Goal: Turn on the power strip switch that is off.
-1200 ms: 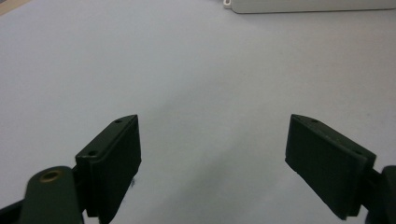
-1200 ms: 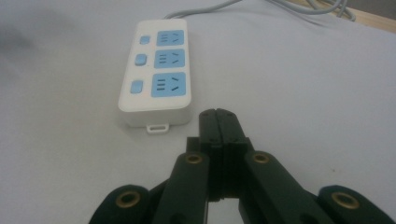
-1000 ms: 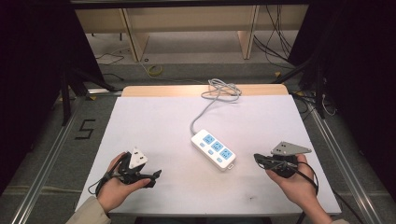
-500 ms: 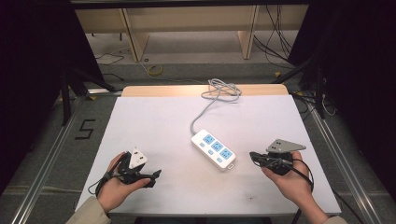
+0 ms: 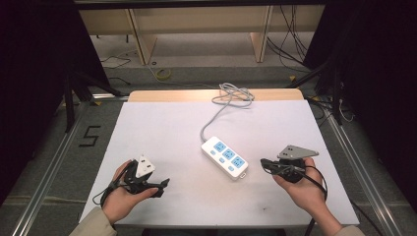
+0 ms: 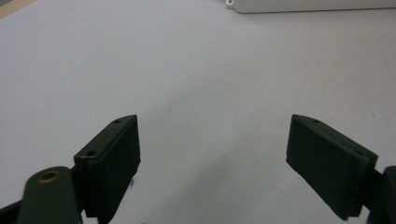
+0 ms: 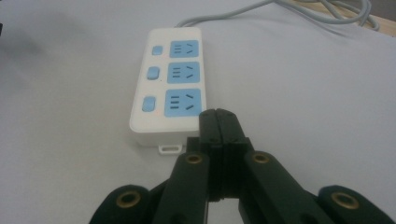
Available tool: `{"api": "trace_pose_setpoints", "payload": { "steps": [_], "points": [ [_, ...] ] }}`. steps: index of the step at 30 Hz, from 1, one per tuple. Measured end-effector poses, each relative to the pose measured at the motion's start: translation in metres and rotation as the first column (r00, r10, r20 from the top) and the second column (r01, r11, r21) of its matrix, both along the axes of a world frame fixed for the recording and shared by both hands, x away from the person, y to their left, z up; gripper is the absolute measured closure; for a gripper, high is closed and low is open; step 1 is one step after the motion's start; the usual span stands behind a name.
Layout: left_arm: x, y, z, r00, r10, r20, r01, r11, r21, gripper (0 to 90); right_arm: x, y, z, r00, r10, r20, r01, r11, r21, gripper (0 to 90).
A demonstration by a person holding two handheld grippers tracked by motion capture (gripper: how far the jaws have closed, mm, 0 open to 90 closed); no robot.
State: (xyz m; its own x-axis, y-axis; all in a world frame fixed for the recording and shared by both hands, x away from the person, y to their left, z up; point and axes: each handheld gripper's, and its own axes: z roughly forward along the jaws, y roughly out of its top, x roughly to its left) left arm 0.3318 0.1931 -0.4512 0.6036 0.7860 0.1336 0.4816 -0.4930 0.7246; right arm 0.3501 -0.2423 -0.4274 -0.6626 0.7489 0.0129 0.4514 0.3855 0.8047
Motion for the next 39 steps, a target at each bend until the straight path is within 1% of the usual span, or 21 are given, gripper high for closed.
{"api": "trace_pose_setpoints", "payload": {
  "steps": [16, 39],
  "points": [
    [0.0, 0.0, 0.0, 1.0, 0.0, -0.003, 0.0, 1.0, 0.005, 17.3, 0.005, 0.008, 0.0, 0.9999, 0.013, 0.003, -0.013, 0.9999, -0.004, 90.0],
    [0.0, -0.001, 0.0, 1.0, -0.003, 0.0, 0.003, 1.0, 0.001, 17.1, 0.012, 0.016, 0.0, 0.9998, 0.02, -0.001, -0.02, 0.9998, -0.009, 90.0]
  ]
}}
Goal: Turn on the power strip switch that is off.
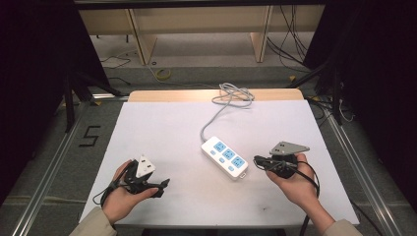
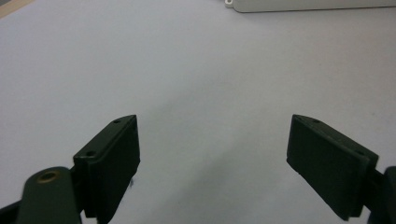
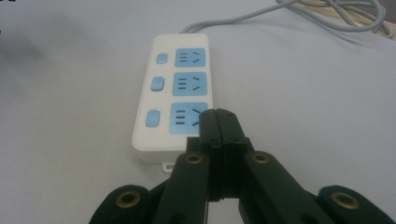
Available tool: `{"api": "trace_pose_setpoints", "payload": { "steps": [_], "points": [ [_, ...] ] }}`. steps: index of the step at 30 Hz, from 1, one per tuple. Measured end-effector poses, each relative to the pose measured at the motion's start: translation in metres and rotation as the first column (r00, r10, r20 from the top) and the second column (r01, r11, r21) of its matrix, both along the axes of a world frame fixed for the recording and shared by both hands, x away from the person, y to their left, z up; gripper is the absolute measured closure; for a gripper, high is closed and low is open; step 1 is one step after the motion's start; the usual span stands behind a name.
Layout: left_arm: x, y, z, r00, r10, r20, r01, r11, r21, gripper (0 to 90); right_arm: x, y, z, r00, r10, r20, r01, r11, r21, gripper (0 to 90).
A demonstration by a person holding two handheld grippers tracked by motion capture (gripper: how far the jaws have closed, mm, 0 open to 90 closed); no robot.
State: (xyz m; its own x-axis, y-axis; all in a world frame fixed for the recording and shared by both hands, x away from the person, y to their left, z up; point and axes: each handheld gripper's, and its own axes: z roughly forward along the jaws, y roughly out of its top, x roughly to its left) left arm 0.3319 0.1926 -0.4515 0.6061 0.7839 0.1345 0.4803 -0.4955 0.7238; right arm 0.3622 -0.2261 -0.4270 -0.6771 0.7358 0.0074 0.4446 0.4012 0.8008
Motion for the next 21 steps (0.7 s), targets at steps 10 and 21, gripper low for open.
{"api": "trace_pose_setpoints", "payload": {
  "steps": [10, 21],
  "points": [
    [0.0, 0.0, 0.0, 1.0, 0.0, 0.0, 0.0, 1.0, 0.0, 17.1, 0.003, 0.005, 0.0, 1.0, 0.007, -0.002, -0.007, 1.0, -0.003, 90.0],
    [0.0, 0.0, 0.0, 1.0, 0.001, 0.0, -0.001, 1.0, -0.002, 17.2, 0.006, 0.011, 0.0, 0.9999, 0.015, -0.008, -0.015, 0.9999, -0.007, 90.0]
  ]
}}
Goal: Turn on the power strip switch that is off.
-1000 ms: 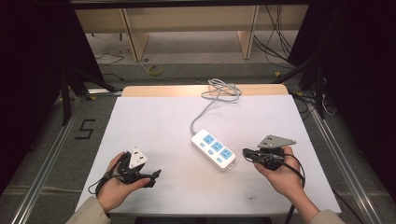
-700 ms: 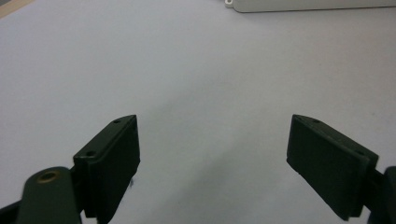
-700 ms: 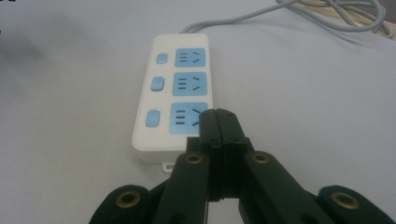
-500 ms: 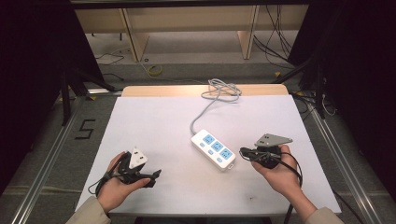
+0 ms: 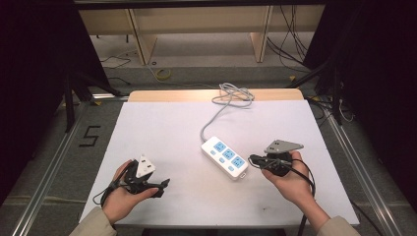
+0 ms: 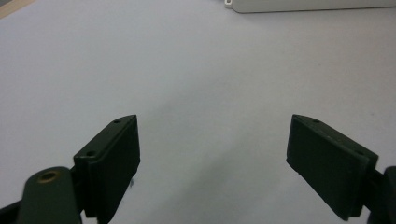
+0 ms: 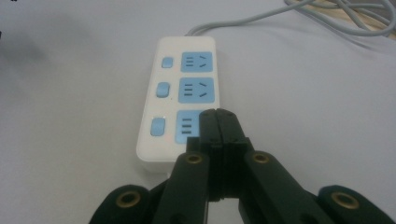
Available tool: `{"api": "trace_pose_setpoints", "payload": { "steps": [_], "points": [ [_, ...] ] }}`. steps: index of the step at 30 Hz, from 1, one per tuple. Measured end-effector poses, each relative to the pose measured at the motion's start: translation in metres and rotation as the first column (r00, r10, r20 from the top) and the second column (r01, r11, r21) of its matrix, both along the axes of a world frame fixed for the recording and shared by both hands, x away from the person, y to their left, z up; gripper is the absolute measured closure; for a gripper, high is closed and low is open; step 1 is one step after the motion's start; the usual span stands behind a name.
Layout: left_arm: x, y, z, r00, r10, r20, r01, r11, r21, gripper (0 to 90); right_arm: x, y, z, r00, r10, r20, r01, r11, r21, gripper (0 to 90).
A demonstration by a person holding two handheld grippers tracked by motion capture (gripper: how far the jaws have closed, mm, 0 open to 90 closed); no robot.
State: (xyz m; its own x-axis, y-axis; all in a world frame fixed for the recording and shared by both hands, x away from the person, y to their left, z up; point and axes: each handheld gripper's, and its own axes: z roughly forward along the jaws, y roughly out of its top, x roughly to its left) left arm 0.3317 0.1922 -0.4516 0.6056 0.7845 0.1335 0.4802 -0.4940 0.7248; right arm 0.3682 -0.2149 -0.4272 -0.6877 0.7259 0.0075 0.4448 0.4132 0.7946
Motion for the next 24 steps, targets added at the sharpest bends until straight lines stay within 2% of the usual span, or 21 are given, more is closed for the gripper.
{"api": "trace_pose_setpoints", "payload": {
  "steps": [24],
  "points": [
    [0.0, 0.0, 0.0, 1.0, -0.002, 0.002, 0.002, 1.0, 0.0, 17.4, 0.008, 0.013, 0.0, 0.9998, 0.02, -0.003, -0.02, 0.9998, -0.008, 90.0]
  ]
}}
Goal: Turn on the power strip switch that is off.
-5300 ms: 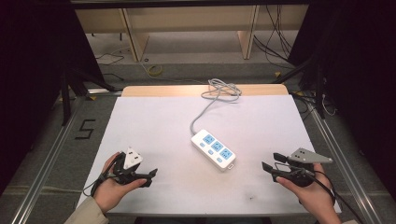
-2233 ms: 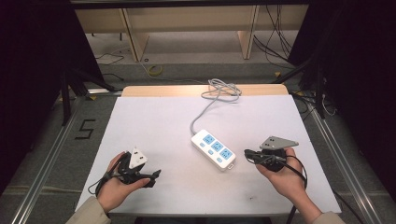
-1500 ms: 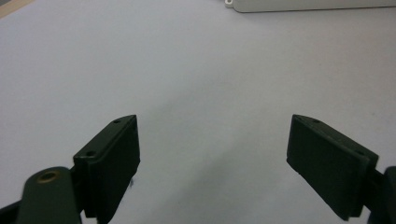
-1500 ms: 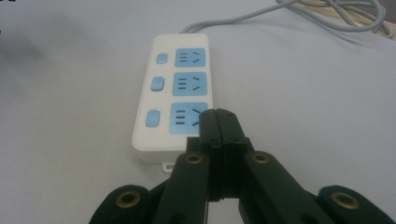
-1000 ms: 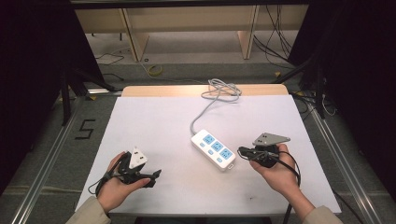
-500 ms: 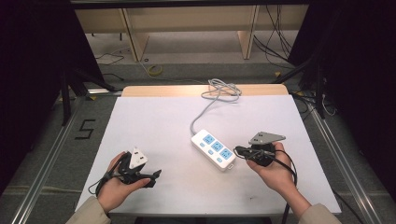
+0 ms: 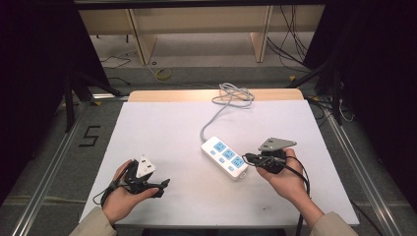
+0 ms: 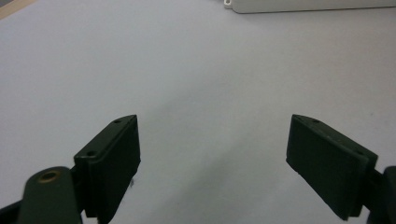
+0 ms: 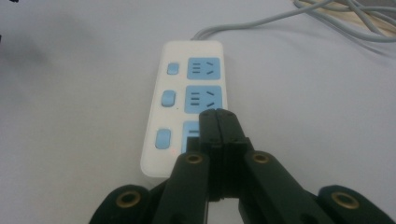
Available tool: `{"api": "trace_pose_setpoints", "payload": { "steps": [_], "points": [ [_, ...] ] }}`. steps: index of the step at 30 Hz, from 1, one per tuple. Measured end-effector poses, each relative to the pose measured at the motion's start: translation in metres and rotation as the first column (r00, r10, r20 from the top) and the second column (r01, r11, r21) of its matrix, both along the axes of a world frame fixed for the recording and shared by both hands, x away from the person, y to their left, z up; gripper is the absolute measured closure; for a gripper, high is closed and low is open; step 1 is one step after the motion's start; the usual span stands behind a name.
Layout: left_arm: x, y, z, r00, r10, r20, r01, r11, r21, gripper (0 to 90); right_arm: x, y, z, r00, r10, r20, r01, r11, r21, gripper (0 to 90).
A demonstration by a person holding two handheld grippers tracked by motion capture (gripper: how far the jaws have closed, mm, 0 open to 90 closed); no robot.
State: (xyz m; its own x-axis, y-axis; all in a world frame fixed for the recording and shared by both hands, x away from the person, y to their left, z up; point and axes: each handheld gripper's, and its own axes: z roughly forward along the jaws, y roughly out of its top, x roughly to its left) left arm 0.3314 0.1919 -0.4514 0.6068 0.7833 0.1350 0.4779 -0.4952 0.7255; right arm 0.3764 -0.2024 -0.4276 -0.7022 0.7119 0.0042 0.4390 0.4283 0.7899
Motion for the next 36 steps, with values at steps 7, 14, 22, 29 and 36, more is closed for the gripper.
{"api": "trace_pose_setpoints", "payload": {
  "steps": [7, 14, 22, 29, 36],
  "points": [
    [0.0, 0.0, 0.0, 1.0, -0.001, 0.0, 0.001, 1.0, 0.0, 17.3, 0.003, 0.003, 0.001, 1.0, 0.0, 0.0, 0.0, 1.0, 0.0, 90.0],
    [0.0, 0.0, 0.0, 1.0, -0.004, 0.0, 0.004, 1.0, 0.001, 17.4, 0.004, 0.005, 0.001, 1.0, 0.001, -0.003, -0.001, 1.0, 0.0, 90.0],
    [0.0, 0.0, 0.0, 1.0, -0.003, 0.0, 0.003, 1.0, 0.0, 17.4, 0.007, 0.008, 0.001, 1.0, 0.003, -0.006, -0.003, 1.0, 0.001, 90.0],
    [0.0, 0.0, 0.0, 1.0, -0.003, -0.001, 0.003, 1.0, 0.001, 17.4, 0.008, 0.01, 0.002, 1.0, 0.007, -0.006, -0.007, 1.0, 0.001, 90.0],
    [0.0, 0.0, 0.0, 1.0, -0.006, -0.001, 0.006, 1.0, 0.003, 17.5, 0.01, 0.013, 0.002, 0.9999, 0.008, -0.007, -0.008, 1.0, 0.002, 90.0]
  ]
}}
